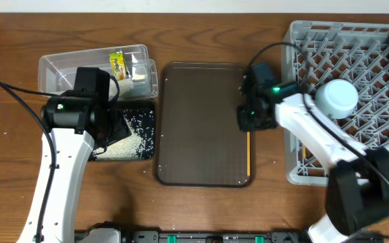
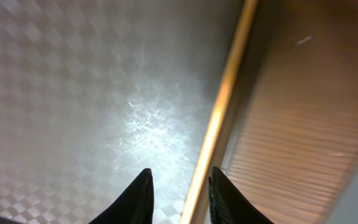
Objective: Sort waste into correct bins and load items into the dishwasher rack
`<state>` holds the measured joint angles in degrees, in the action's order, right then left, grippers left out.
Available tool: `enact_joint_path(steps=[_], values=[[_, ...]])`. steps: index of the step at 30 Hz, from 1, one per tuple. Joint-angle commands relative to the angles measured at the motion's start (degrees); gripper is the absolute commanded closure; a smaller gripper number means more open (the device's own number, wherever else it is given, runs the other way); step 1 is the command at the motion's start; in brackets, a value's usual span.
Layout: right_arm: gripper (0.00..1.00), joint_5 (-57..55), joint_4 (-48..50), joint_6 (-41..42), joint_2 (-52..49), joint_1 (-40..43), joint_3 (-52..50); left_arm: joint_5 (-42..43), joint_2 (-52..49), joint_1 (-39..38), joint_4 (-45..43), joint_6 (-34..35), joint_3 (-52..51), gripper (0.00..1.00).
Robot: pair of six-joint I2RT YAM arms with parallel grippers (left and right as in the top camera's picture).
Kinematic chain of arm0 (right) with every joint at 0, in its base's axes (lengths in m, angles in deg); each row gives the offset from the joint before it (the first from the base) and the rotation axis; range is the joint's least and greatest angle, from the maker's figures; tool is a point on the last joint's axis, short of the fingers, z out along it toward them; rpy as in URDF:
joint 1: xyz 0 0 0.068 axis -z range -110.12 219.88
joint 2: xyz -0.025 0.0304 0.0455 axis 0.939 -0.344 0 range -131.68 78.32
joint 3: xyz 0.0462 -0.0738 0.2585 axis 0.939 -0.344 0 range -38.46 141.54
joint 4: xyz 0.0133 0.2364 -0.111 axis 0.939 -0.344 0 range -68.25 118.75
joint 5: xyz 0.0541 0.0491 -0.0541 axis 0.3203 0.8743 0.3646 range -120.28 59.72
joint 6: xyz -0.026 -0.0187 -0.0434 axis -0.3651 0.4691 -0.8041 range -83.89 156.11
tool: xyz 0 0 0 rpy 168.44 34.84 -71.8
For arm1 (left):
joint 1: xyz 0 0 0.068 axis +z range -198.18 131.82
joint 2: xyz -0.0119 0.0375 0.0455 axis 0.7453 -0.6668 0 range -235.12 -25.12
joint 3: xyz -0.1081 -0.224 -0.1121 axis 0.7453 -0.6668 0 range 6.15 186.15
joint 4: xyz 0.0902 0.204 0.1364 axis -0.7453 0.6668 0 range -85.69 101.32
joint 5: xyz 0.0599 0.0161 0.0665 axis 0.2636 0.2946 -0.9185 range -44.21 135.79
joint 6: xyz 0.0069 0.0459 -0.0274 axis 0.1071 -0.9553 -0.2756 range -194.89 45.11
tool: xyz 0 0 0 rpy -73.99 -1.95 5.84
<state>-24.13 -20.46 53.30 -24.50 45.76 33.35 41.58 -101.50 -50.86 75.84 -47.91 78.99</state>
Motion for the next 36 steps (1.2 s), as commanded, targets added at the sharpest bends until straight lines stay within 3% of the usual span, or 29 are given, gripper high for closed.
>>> enact_joint_path(steps=[1, 16, 20, 23, 30, 36], values=[[0.74, -2.1, -0.3, 5.1, -3.0, -1.2, -0.4, 0.2, -0.3, 0.2, 0.0, -0.4, -0.4, 0.27], [0.78, -4.6, -0.9, 8.5, -11.0, -1.5, -0.5, 0.2, -0.3, 0.2, 0.0, -0.4, -0.4, 0.27], [0.86, -4.4, -0.6, 8.5, -12.4, -2.1, -0.7, 0.2, -0.3, 0.2, 0.0, -0.4, -0.4, 0.27], [0.98, -4.4, -0.3, 8.5, -12.6, -2.6, -0.7, 0.2, -0.3, 0.2, 0.0, -0.4, -0.4, 0.27], [0.99, -3.0, -1.6, 8.2, -11.0, -2.3, 0.5, 0.2, -0.3, 0.2, 0.0, -0.4, -0.4, 0.27], [0.99, -2.7, -4.6, 4.6, -2.5, 1.5, 4.1, 0.2, -0.3, 0.2, 0.0, -0.4, -0.4, 0.27]])
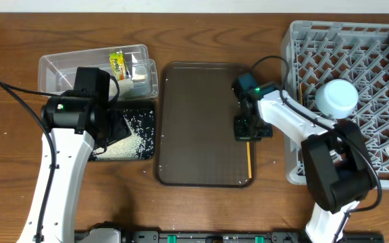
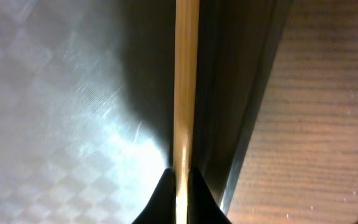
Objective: Sort waste into correct bins and load items into the dishwasher rack
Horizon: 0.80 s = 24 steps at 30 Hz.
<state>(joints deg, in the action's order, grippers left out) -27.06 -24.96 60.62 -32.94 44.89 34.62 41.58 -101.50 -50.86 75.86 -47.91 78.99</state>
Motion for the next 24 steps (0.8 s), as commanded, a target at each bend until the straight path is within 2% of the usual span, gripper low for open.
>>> enact_joint_path(steps=[1, 10, 17, 23, 24], values=[[0.99, 0.2, 0.0, -3.8, 7.8, 3.2, 3.1, 0.2, -0.3, 0.2, 0.0, -0.4, -0.4, 0.27], [0.99, -0.4, 0.2, -15.5, 21.7, 17.0, 3.1, 0.2, -0.3, 0.2, -0.1, -0.3, -0.4, 0.27], [0.99, -0.4, -1.1, -21.0, 18.8, 25.1, 2.8, 0.2, -0.3, 0.2, -0.1, -0.3, -0.4, 0.27], [0.99, -0.4, 0.0, -22.0, 13.6, 26.5, 2.8, 0.2, -0.3, 0.2, 0.0, -0.4, -0.4, 0.27], [0.94, -0.4, 0.3, -22.0, 13.3, 26.5, 2.8, 0.2, -0.3, 0.2, 0.0, -0.4, -0.4, 0.27]])
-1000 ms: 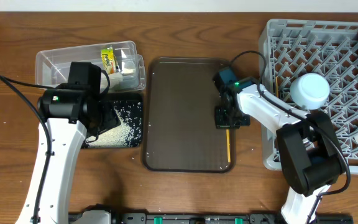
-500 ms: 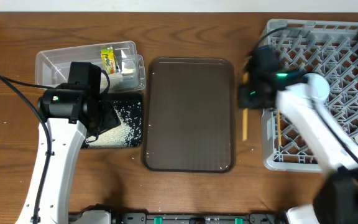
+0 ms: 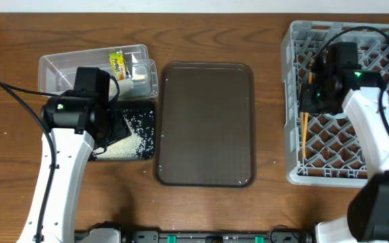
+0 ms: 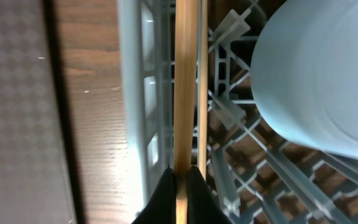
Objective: Sort waste into correct bins and load items into the dishwasher rack
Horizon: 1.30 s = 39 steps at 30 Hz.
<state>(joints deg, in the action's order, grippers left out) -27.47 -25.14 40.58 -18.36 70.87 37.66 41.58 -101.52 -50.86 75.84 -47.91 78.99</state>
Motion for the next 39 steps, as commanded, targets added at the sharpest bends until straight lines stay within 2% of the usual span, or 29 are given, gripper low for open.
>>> enact_joint_path(steps=[1, 2, 3, 8, 10, 11, 12, 13, 16, 20, 22, 28, 31, 34, 36, 39], values=[[0.87, 0.0, 0.7, -2.0, -1.4, 0.5, -0.2, 0.2, -0.3, 0.2, 0.0, -0.4, -0.4, 0.27], [0.79, 0.0, 0.8, -1.9, -1.4, 0.5, -0.1, 0.2, -0.3, 0.2, 0.0, -0.4, -0.4, 0.27], [0.75, 0.1, 0.7, -1.9, -1.1, 0.5, 0.1, 0.2, -0.3, 0.2, 0.0, -0.4, -0.4, 0.27], [0.70, 0.2, -0.7, 0.3, 2.5, 0.7, 1.6, 0.2, -0.3, 0.2, -0.5, -0.4, -0.4, 0.17], [0.63, 0.3, -0.5, 1.6, 4.9, 1.3, 1.7, 1.6, -0.3, 0.0, -2.1, -2.9, -0.4, 0.14], [0.50, 0.3, -0.3, 2.6, 6.3, 1.8, 1.7, 3.4, -0.3, -0.3, -3.5, -5.3, -0.4, 0.13], [0.25, 0.5, 0.1, 3.4, 7.4, 2.4, 1.7, 5.3, -0.3, -0.8, -5.0, -7.6, -0.4, 0.13], [0.13, 1.7, 0.7, 3.6, 8.3, 3.1, 1.7, 6.9, -0.3, -1.5, -6.4, -9.4, -0.4, 0.13], [0.10, 5.2, 1.0, 0.2, 9.6, 4.7, 1.7, 8.2, -0.4, -3.9, -9.3, -12.1, -0.4, 0.12], [0.05, 5.2, -4.3, -0.5, 9.6, 6.0, 1.7, 8.1, -1.3, -7.1, -10.3, -14.4, -0.4, 0.12], [0.01, 5.2, -7.2, -1.0, 9.7, 6.4, 1.7, 8.1, -1.9, -7.4, -8.0, -14.7, -0.4, 0.12], [0.01, 5.9, -10.4, -0.9, 13.7, 5.7, -0.2, 7.6, -1.6, -7.3, 0.3, -14.2, -0.4, 0.12], [0.01, 6.1, -8.2, -0.9, 18.6, 4.5, -3.8, 7.6, 0.4, -7.5, 1.2, -13.8, -0.9, 0.13], [0.01, 6.1, -2.8, -1.0, 26.1, 3.5, -10.6, 7.5, 5.0, -7.4, -1.8, -13.8, -3.1, 0.13], [0.01, 6.5, 2.6, -2.6, 33.2, 2.6, -17.1, 6.2, 10.6, -7.4, -5.6, -13.1, -6.4, 0.13], [0.01, 6.0, 9.8, -2.8, 44.7, 1.9, -26.4, 0.3, 21.4, -7.4, -11.5, -7.8, -13.1, 0.13]])
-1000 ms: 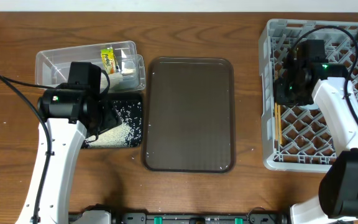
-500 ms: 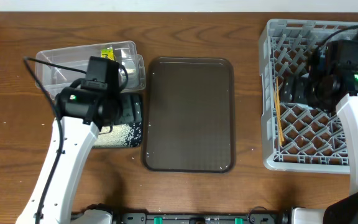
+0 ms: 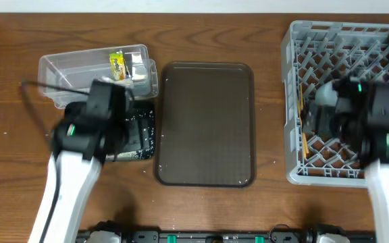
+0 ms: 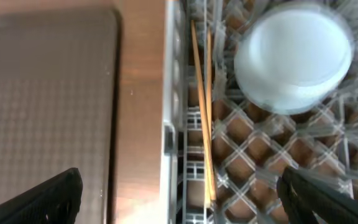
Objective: Sort waste into correct bins and load items into the dishwasher rack
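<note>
Two wooden chopsticks (image 4: 202,106) lie side by side in the left part of the grey dishwasher rack (image 3: 296,169), next to an upturned white cup (image 4: 294,56). My right gripper (image 4: 182,202) hangs above them, open wide, with nothing between its dark fingers (image 4: 48,199). The right arm (image 3: 363,121) is over the rack in the overhead view. My left arm (image 3: 90,125) is blurred above the black bin (image 3: 140,131); its fingers are hidden under the arm.
The brown tray (image 3: 204,121) lies bare in the middle of the table. A clear bin (image 3: 66,64) with a yellow-green wrapper (image 3: 117,64) stands at the back left. A blue item sits at the rack's right edge.
My right gripper was shut on a chopstick over the rack's left side; now it is open and higher, and the chopstick lies in the rack beside another. The left arm has shifted right.
My right gripper was open over a chopstick at the tray's right edge. Then it was shut on that chopstick on the tray. Then it held it over the rack. Now the chopstick rests in the rack and the tray holds nothing.
</note>
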`<state>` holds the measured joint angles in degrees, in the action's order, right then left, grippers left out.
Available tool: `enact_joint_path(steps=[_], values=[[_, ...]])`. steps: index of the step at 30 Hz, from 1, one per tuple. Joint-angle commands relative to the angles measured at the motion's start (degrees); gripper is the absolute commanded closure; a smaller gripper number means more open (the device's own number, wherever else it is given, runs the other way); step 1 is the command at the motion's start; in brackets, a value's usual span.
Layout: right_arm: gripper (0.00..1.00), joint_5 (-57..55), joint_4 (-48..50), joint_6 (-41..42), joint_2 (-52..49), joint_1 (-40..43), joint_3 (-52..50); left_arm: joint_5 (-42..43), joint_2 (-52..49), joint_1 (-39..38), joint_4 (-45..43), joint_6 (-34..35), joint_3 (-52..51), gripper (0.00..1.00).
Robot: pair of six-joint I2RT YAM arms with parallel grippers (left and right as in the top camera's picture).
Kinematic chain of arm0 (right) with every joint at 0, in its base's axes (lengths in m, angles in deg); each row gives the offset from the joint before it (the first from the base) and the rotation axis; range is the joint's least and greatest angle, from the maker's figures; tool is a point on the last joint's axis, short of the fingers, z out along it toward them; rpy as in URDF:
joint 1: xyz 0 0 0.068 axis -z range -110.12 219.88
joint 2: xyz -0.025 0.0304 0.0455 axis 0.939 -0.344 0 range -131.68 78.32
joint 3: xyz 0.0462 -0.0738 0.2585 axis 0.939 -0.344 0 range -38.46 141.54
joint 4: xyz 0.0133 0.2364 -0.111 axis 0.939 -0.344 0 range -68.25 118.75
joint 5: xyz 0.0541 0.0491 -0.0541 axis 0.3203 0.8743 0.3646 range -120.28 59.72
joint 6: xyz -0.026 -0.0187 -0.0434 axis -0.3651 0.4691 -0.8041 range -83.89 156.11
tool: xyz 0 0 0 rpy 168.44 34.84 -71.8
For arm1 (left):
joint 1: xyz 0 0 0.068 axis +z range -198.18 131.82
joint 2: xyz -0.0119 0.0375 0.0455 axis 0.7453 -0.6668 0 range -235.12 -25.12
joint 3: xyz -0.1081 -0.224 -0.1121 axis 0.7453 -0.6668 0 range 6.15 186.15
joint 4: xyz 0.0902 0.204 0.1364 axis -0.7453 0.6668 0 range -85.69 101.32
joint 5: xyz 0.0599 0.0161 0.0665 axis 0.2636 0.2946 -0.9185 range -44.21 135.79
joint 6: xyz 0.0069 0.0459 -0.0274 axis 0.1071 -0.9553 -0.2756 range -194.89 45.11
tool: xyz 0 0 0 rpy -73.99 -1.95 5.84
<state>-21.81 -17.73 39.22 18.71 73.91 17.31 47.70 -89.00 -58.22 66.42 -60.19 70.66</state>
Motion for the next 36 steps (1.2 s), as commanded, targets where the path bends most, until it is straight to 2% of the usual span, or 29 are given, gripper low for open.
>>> enact_joint_path(steps=[1, 2, 5, 8, 13, 23, 36], values=[[0.01, 0.3, 3.9, -1.5, 10.7, -1.0, -8.5, -8.1, 13.0, -0.1, -4.0, 6.2, -7.4, 0.12], [0.01, 0.4, 4.9, -1.5, 13.6, -1.0, -10.5, -9.2, 16.4, -0.1, -5.5, 6.7, -9.3, 0.04], [0.01, 0.9, 5.1, -1.4, 21.6, -1.0, -15.4, -9.2, 25.5, -0.1, -9.4, 6.6, -13.5, 0.04], [0.01, 0.8, 3.2, -1.5, 27.2, -1.0, -18.2, -9.2, 31.3, -0.1, -8.2, 6.6, -13.9, 0.04], [0.01, 0.8, -3.4, -1.5, 30.2, -1.0, -19.1, -9.2, 37.0, -0.1, -8.2, 6.6, -13.9, 0.03], [0.01, 0.8, -13.2, -1.5, 30.1, -1.0, -19.1, -9.2, 37.4, -0.1, -8.2, 6.6, -13.9, 0.03], [0.01, 0.8, -13.8, -1.5, 30.1, -1.0, -19.1, -9.2, 37.4, -0.1, -8.2, 6.6, -13.9, 0.02]])
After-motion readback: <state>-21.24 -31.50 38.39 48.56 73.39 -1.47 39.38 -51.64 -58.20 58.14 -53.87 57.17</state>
